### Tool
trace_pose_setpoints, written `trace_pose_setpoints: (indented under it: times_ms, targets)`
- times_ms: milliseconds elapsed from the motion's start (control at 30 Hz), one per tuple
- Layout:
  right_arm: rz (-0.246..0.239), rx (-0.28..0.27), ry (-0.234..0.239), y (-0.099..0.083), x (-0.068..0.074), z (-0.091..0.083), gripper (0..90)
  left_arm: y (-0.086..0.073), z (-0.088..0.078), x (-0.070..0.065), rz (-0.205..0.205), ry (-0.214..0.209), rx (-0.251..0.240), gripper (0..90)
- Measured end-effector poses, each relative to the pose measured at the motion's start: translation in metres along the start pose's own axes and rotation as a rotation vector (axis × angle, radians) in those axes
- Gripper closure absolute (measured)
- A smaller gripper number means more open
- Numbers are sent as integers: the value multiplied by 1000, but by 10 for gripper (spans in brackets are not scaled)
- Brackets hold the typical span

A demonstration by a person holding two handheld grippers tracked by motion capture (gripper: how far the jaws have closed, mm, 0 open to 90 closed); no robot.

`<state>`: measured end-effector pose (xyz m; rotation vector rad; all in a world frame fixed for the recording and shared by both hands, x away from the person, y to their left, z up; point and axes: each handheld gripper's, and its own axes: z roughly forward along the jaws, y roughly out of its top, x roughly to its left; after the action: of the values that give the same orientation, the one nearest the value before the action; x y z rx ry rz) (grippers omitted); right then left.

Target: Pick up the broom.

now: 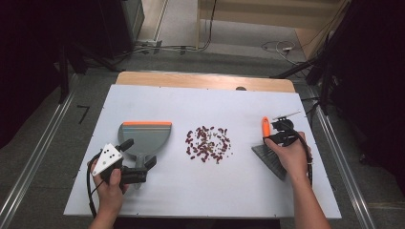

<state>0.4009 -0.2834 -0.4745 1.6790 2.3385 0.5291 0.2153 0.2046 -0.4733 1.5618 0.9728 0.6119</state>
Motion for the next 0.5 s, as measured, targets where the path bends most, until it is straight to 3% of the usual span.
trace_pose_setpoints:
  times_ms: [133,367,500]
  targets:
    - [-11,-7,-27,-1,3,1,640,0,0,0,0,1,1,0]
    - [18,-33,-18,-5,1,1,678,0,-1,1,-12,7,-1,0]
    - [19,-58,-15,-8,0,1,679,1,1,-1,6,2,4,0]
